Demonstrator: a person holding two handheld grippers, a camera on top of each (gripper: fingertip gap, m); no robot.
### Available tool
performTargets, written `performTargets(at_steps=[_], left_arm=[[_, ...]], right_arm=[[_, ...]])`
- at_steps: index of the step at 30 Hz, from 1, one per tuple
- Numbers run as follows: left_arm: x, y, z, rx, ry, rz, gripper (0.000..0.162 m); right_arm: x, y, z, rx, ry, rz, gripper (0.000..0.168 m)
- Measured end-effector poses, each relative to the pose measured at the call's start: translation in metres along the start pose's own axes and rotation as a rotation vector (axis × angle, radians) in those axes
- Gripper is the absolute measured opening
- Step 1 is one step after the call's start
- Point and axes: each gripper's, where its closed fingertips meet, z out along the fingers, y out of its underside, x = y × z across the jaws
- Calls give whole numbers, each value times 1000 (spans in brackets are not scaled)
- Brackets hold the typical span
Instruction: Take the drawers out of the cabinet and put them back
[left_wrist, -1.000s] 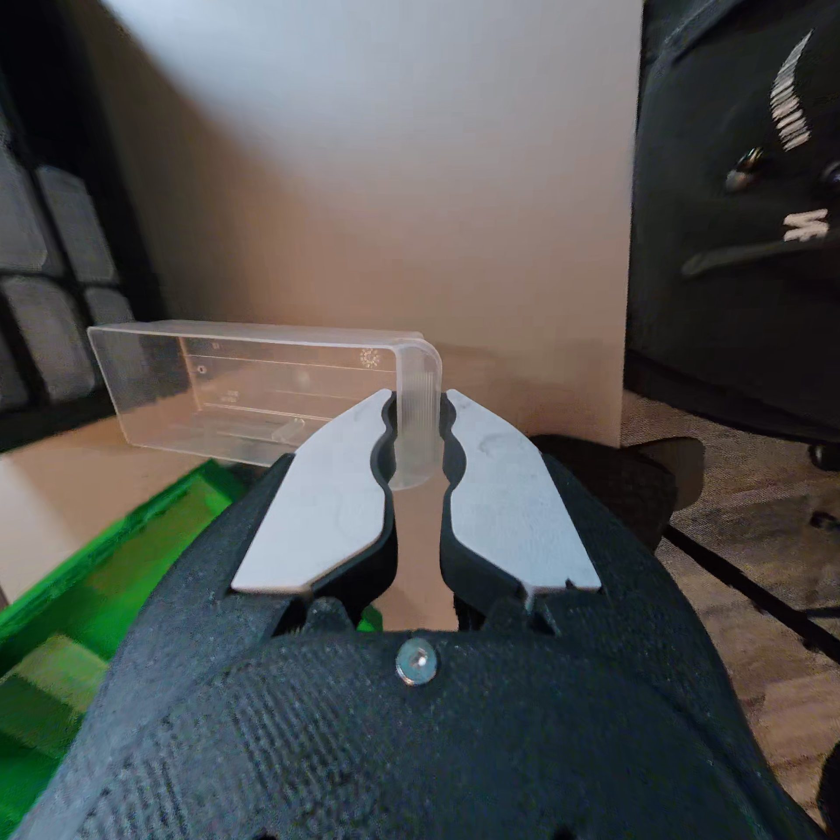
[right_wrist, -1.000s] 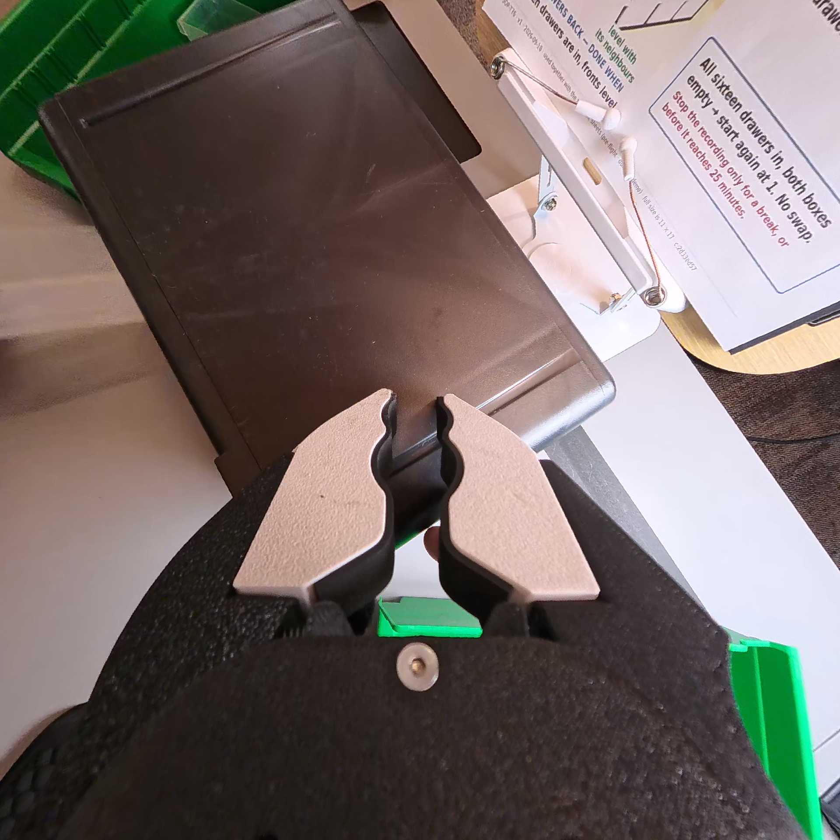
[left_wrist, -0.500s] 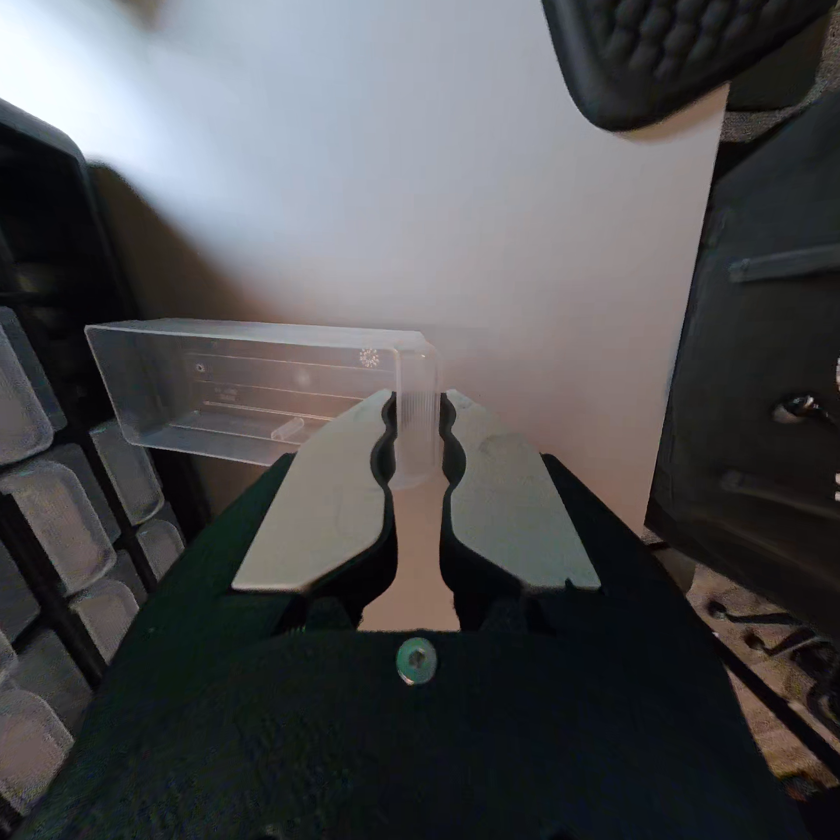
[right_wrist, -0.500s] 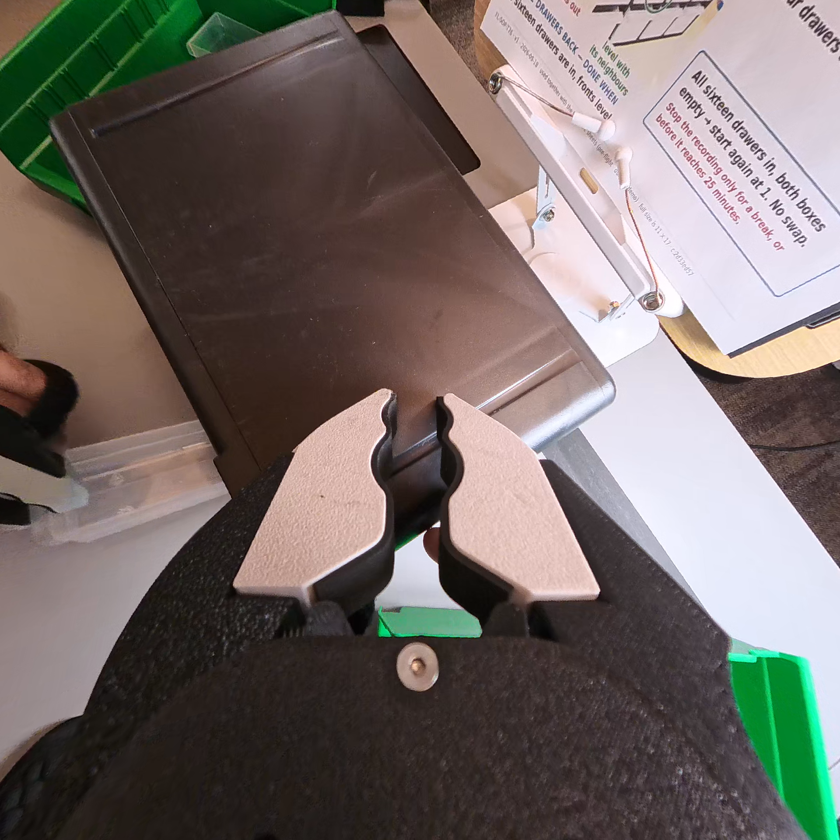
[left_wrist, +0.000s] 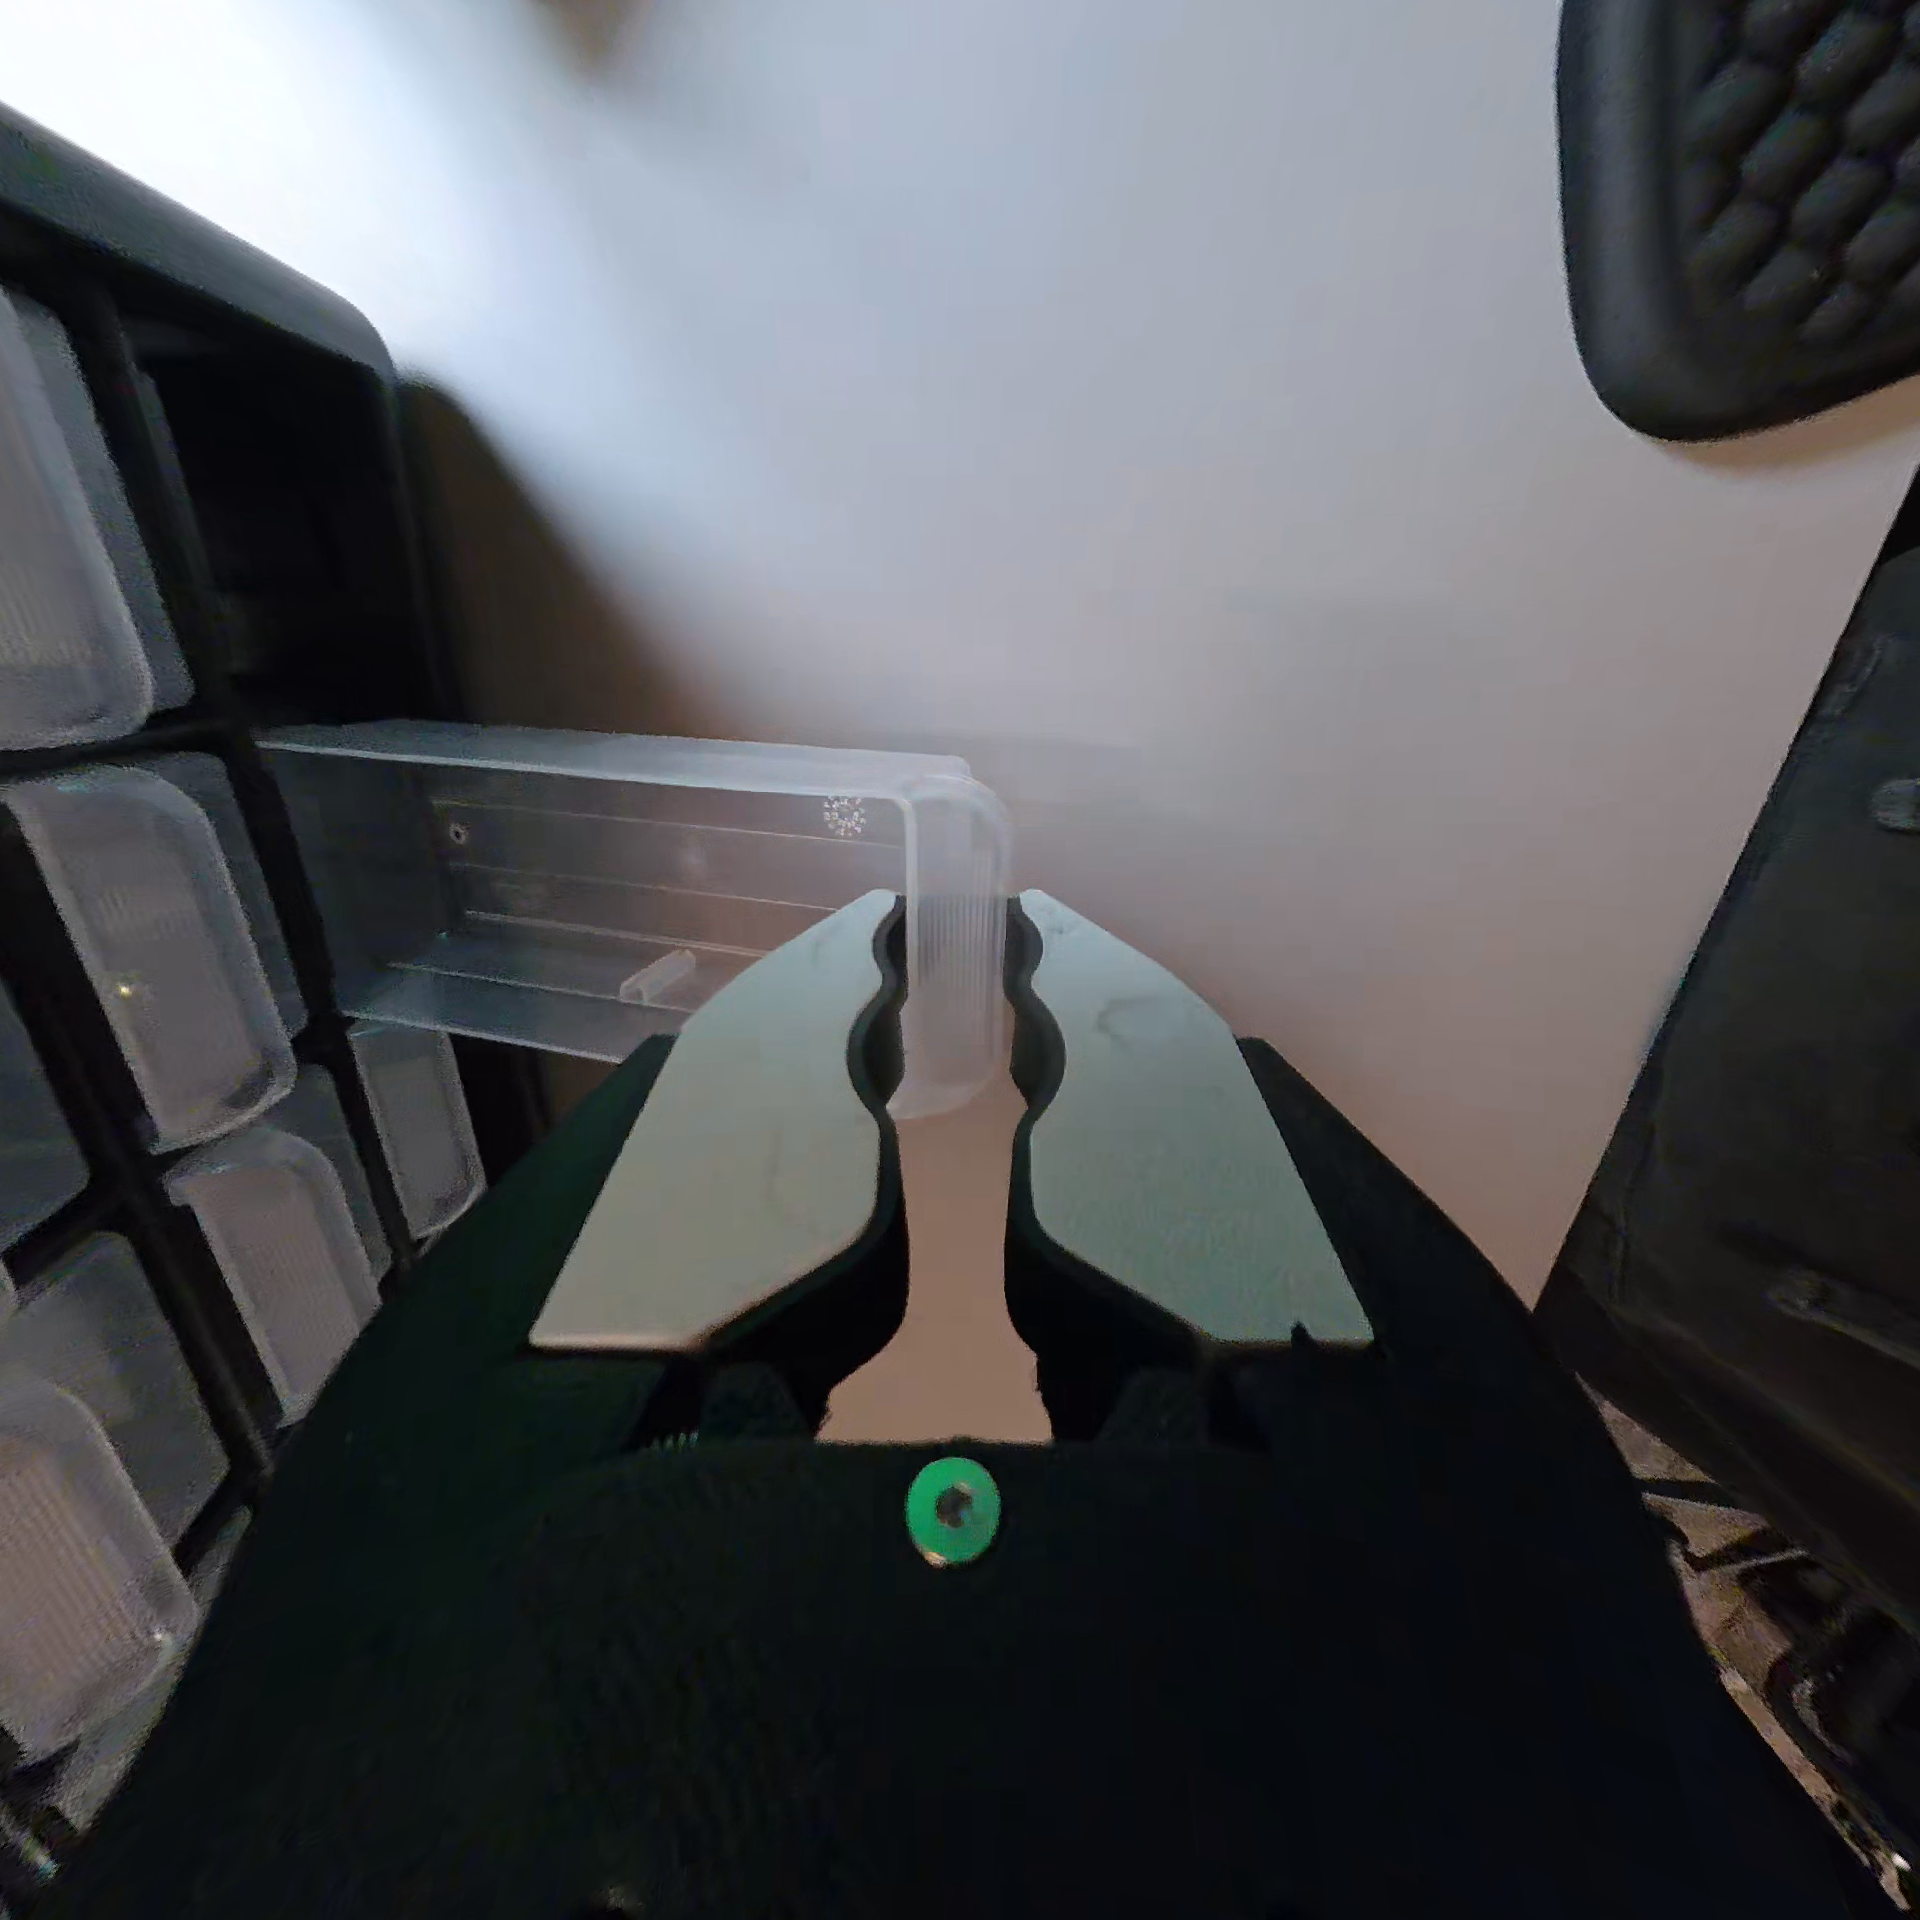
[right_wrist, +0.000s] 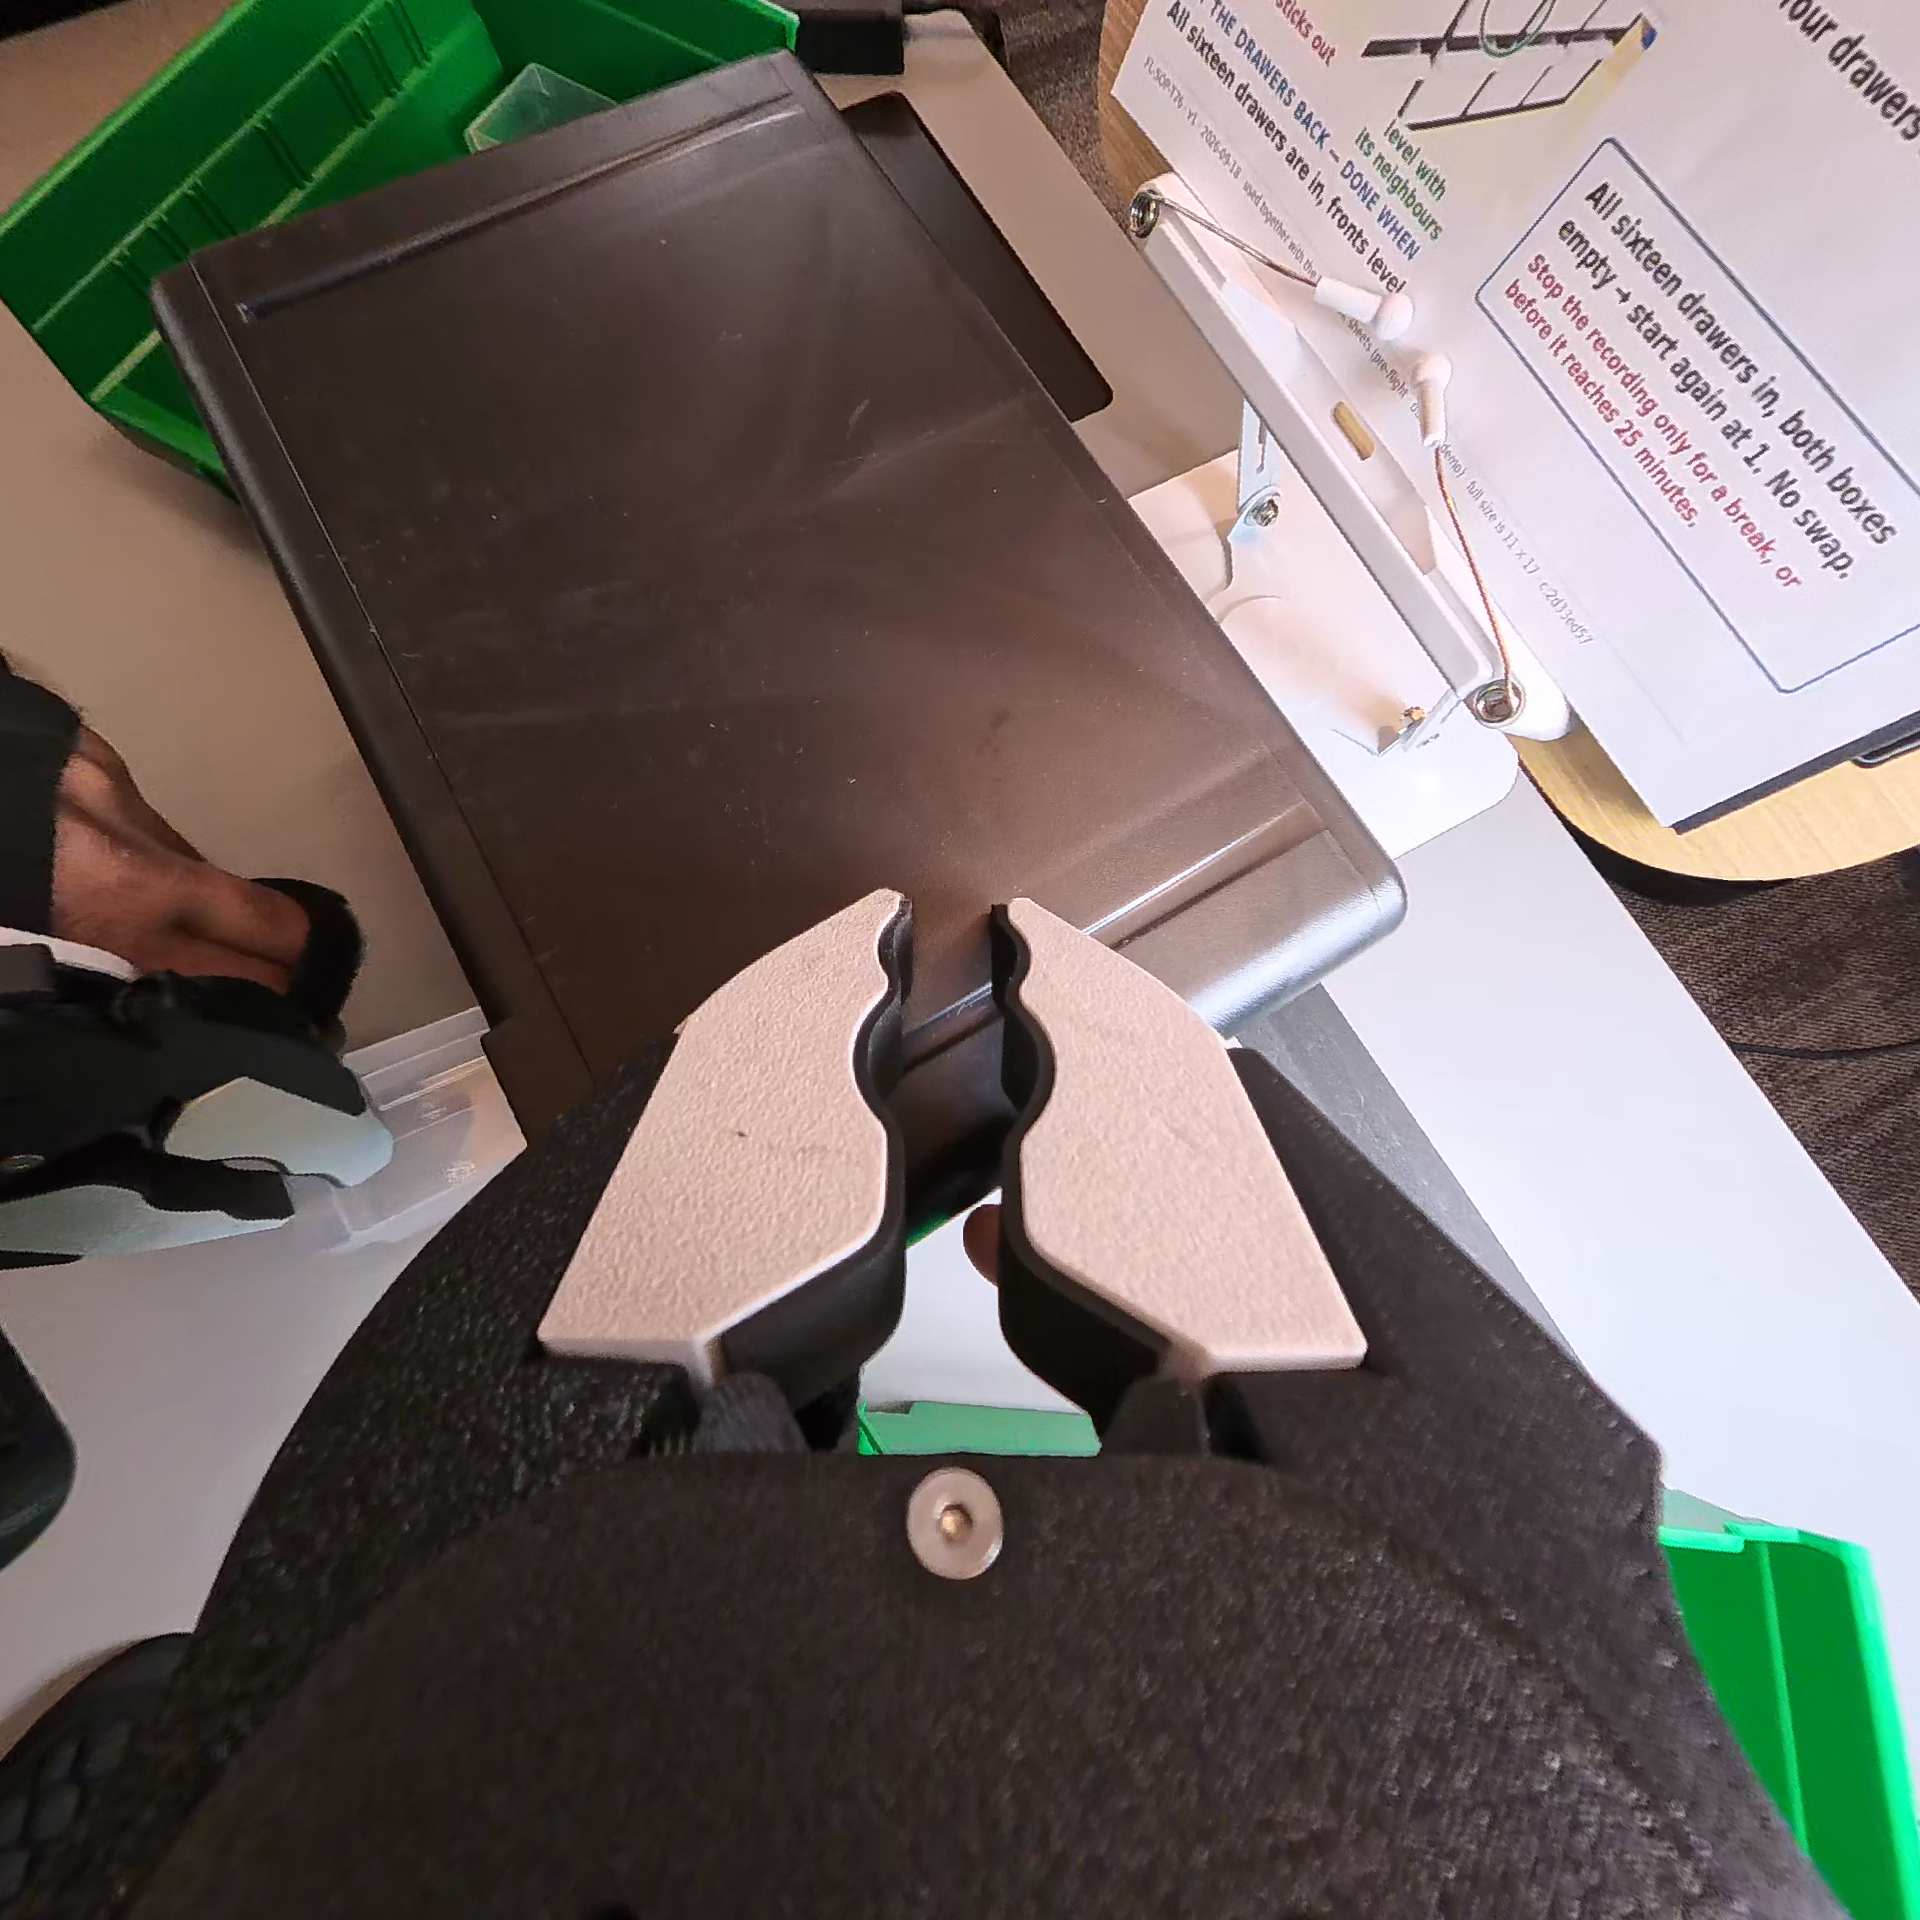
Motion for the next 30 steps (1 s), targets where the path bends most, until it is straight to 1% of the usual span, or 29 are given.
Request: performTargets(at_steps=[1,4,9,14,20,24,30], left_arm=[[-3,-1,1,-1,-14,-1,17],[-6,-4,5,5,-28,7,16],[-5,-8,17,4,-103,58,17],[-7,-4,22,5,-215,80,17],[-14,3,36,8,-363,32,17],[-18,7,42,41,-414,-8,17],[-25,5,52,59,-507,-13,17]], right_arm=[[0,0,0,-1,0,-2,14],[0,0,0,-3,-4,-3,14],[0,0,0,1,-4,1,14],[0,0,0,-1,-3,2,14],[0,0,0,-14,2,-1,14],[0,0,0,-17,7,0,14],[-1,0,0,-24,1,-5,14]])
